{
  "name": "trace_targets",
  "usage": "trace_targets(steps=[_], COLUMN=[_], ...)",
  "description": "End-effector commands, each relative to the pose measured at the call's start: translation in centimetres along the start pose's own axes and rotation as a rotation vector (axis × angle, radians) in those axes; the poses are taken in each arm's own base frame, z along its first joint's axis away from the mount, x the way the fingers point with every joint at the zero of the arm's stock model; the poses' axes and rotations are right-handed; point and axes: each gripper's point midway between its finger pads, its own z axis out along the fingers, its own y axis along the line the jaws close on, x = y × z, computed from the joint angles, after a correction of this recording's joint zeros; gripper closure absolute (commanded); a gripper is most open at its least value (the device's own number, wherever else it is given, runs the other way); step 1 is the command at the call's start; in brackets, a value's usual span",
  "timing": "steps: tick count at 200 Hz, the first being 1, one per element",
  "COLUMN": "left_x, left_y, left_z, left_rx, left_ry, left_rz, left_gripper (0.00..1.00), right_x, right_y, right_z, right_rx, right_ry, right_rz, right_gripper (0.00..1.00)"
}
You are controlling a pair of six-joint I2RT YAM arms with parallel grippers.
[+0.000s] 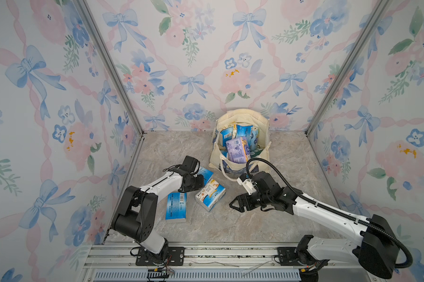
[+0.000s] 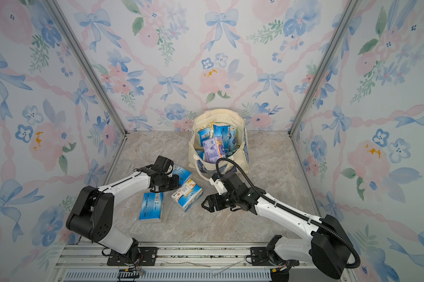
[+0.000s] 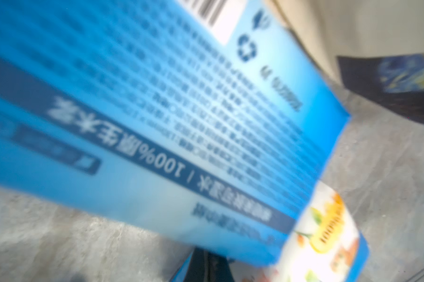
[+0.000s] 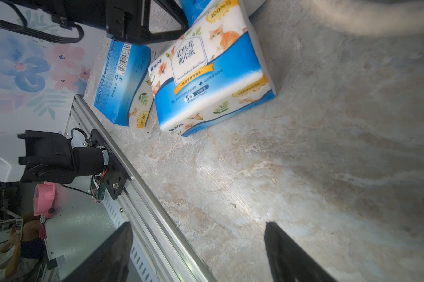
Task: Put tissues into the canvas bag
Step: Move the pack of facial tissues to the center of the board.
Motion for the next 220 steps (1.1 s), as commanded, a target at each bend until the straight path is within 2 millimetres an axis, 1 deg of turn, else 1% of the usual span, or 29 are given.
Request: trace_targets(steps=[1, 11, 22, 46, 68, 80, 98, 106, 114, 144, 158, 168, 186, 196, 220], left_x=[-4.9, -6.5, -8.0, -10.7, -12.7, -13.6, -14.6, -14.7, -14.7, -13.4, -12.9, -12.6, -11.8, -11.1, -8.8], left_y=[-1.2, -0.7, -0.4, 0.5, 1.9, 3.0, 3.9, 4.0, 4.2, 5.1, 5.0, 4.6, 3.0, 2.1, 0.9], left_z=[-4.6, -5.9, -6.8, -7.3, -6.6, -5.6, -3.9, -3.1, -2.1, 1.0, 2.1, 2.5, 3.2, 3.5, 3.8], left_rx=[0.026, -0.003, -0.027, -0.103, -0.181, -0.213, -0.234, -0.235, -0.240, -0.254, -0.261, -0.253, -0.227, -0.213, -0.181], left_ry=[-0.186, -0.247, -0.292, -0.351, -0.379, -0.373, -0.345, -0.328, -0.309, -0.232, -0.206, -0.194, -0.173, -0.159, -0.116], left_rz=[0.004, 0.001, 0.003, 0.016, 0.018, 0.009, 0.002, 0.003, 0.002, -0.008, 0.004, 0.014, 0.046, 0.064, 0.082], left_gripper=[0.90, 0.88, 0.87, 0.87, 0.88, 0.89, 0.92, 0.95, 0.95, 0.95, 0.96, 0.96, 0.96, 0.96, 0.96], right_x=[0.0, 0.0, -0.1, -0.3, -0.6, -0.7, -0.7, -0.7, -0.6, -0.4, -0.4, -0.3, -0.3, -0.3, -0.3], right_y=[-0.7, -0.8, -0.8, -0.7, -0.6, -0.6, -0.7, -0.7, -0.8, -1.2, -1.4, -1.5, -1.8, -1.8, -1.9], right_z=[-0.2, -0.2, -0.2, -0.5, -1.0, -1.2, -1.4, -1.5, -1.6, -2.1, -2.4, -2.5, -2.6, -2.7, -2.8], right_rx=[0.017, 0.017, 0.018, 0.019, 0.025, 0.027, 0.029, 0.031, 0.034, 0.042, 0.046, 0.048, 0.052, 0.051, 0.053], right_ry=[-0.020, -0.023, -0.024, -0.036, -0.054, -0.062, -0.071, -0.074, -0.078, -0.101, -0.108, -0.110, -0.118, -0.121, -0.126], right_rz=[0.024, 0.028, 0.030, 0.029, 0.025, 0.026, 0.029, 0.031, 0.034, 0.045, 0.049, 0.053, 0.059, 0.061, 0.064], right_gripper=[0.15, 0.15, 0.15, 0.15, 0.15, 0.15, 0.15, 0.15, 0.15, 0.15, 0.15, 0.15, 0.15, 0.15, 0.15])
